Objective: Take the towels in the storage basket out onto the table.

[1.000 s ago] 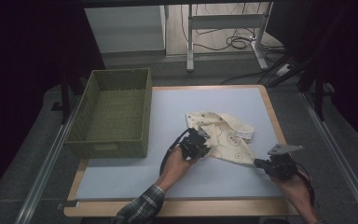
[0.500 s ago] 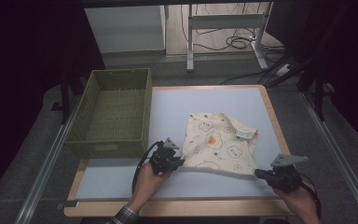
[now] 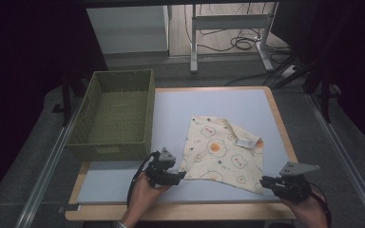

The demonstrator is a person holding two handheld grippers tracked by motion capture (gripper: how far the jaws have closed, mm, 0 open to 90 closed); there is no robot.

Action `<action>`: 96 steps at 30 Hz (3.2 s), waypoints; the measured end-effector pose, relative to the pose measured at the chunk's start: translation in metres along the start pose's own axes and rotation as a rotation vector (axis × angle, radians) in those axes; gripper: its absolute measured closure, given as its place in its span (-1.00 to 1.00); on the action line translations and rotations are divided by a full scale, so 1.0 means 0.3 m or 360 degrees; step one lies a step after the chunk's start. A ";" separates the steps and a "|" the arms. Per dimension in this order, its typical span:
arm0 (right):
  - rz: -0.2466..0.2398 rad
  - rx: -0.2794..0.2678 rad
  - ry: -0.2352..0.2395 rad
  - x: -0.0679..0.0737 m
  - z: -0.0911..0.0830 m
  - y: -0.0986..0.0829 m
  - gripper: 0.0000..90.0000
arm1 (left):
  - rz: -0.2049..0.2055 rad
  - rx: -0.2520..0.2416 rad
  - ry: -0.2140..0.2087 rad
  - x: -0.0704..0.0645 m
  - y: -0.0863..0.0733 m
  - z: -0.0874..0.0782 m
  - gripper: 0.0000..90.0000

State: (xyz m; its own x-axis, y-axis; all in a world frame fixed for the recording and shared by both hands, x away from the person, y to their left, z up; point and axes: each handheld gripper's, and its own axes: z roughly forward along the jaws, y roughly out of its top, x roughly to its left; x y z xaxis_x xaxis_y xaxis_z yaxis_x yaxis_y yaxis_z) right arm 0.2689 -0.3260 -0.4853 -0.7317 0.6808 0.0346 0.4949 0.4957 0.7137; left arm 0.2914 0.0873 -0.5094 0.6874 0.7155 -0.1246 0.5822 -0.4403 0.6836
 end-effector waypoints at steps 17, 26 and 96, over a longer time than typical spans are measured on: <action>0.0006 0.0111 -0.0274 -0.264 0.294 0.199 0.87 | 0.0075 -0.0062 0.0103 0.079 0.040 0.184 -0.63; 0.0158 0.0041 -0.0423 -0.416 0.239 0.308 0.66 | 0.0085 -0.0011 0.0087 0.079 0.055 0.187 -0.73; 0.0218 0.0003 -0.0454 -0.524 0.291 0.383 0.94 | -0.0053 -0.0174 0.0311 0.387 0.519 0.318 0.93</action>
State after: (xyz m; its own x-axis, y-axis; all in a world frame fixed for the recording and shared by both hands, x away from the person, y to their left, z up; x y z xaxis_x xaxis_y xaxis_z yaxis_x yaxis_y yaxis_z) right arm 0.4818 -0.3290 -0.4698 -0.4972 0.8650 -0.0674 0.5808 0.3896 0.7148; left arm 0.5035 0.0501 -0.4861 0.5651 0.8249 -0.0136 0.5453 -0.3611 0.7565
